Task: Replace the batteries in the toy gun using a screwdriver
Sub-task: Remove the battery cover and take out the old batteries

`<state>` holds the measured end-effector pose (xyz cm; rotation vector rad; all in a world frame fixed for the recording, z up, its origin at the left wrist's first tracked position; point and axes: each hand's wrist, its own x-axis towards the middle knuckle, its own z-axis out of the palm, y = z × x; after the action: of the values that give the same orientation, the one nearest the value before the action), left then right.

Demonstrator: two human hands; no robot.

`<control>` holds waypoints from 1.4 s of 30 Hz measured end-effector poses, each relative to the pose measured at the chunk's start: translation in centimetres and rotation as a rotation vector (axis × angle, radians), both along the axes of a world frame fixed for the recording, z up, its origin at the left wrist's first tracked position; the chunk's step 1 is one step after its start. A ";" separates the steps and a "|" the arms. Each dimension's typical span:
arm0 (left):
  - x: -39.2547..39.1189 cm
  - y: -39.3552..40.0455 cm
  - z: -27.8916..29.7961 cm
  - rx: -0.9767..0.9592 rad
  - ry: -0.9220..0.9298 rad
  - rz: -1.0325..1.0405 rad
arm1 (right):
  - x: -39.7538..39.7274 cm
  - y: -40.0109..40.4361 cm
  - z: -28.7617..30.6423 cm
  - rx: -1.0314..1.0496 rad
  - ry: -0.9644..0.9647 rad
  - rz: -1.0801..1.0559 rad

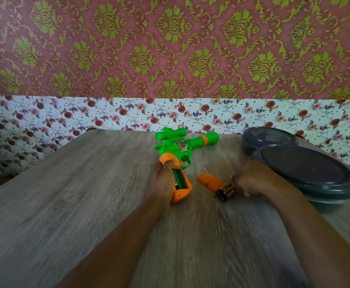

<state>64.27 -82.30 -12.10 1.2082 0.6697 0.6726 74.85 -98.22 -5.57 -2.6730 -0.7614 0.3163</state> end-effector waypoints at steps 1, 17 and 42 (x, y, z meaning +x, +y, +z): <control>0.0 0.0 0.0 -0.007 0.000 0.008 | 0.1 0.1 0.1 0.045 -0.070 0.016; -0.4 -0.4 0.3 -0.077 -0.064 -0.093 | -5.1 4.2 -2.0 1.086 0.193 0.430; 0.1 -0.6 -0.2 0.031 -0.049 -0.062 | -4.8 5.1 -3.5 1.026 0.026 0.371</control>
<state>64.37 -82.91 -12.31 1.2318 0.5808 0.6610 70.08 -93.12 -9.05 -1.5659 -1.0424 0.0146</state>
